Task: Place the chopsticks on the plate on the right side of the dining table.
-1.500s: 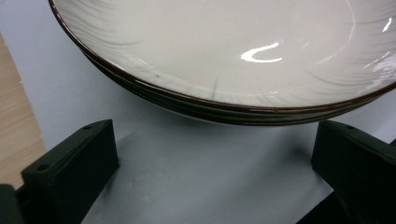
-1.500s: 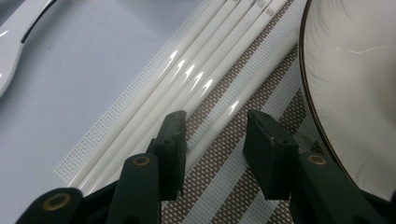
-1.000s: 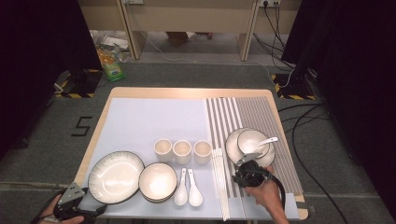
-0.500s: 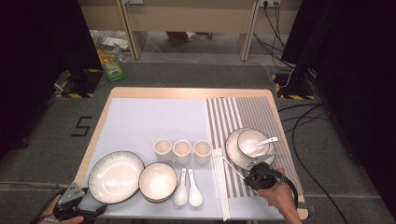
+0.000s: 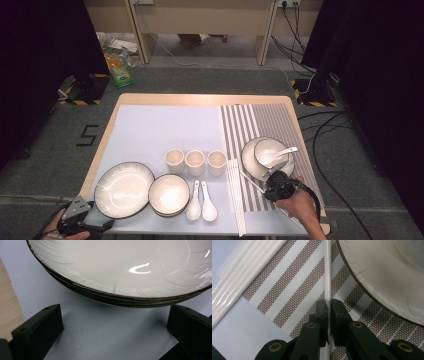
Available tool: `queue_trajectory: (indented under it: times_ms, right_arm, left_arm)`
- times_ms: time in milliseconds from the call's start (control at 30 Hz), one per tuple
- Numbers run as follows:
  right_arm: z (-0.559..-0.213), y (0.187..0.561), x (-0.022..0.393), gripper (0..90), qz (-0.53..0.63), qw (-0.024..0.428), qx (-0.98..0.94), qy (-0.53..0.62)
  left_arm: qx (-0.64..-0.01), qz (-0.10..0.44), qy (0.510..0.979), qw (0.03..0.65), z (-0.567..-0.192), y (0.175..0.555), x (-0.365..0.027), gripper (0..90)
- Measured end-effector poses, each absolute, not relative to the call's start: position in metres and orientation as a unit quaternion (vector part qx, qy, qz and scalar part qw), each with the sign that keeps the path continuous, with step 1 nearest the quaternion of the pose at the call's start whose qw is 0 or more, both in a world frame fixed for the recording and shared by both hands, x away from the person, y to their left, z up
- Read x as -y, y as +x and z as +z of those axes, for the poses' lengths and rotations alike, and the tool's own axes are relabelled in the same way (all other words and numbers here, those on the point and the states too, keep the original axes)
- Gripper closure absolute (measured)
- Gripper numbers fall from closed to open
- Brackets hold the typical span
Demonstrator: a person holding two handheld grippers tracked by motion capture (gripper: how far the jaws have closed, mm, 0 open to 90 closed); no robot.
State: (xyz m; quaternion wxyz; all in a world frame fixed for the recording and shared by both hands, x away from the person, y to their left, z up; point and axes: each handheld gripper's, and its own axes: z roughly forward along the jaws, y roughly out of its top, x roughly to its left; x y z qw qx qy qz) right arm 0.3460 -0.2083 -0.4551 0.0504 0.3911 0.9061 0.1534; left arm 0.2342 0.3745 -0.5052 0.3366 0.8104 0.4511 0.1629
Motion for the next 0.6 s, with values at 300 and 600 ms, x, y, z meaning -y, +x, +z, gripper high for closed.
queue_trajectory:
  times_ms: [300, 600]
  right_arm:
    - [-0.4527, 0.3495, 0.2042, 84.6, 0.133, 0.039, -0.911, 0.388]
    - [-0.4523, 0.3471, 0.2069, 79.5, 0.119, 0.037, -0.911, 0.392]
  left_arm:
    - [-0.45, 0.161, 0.811, 0.337, -0.505, 0.2341, -0.375, 0.0]
    - [-0.451, 0.163, 0.81, 0.337, -0.5052, 0.2342, -0.3746, 0.0]
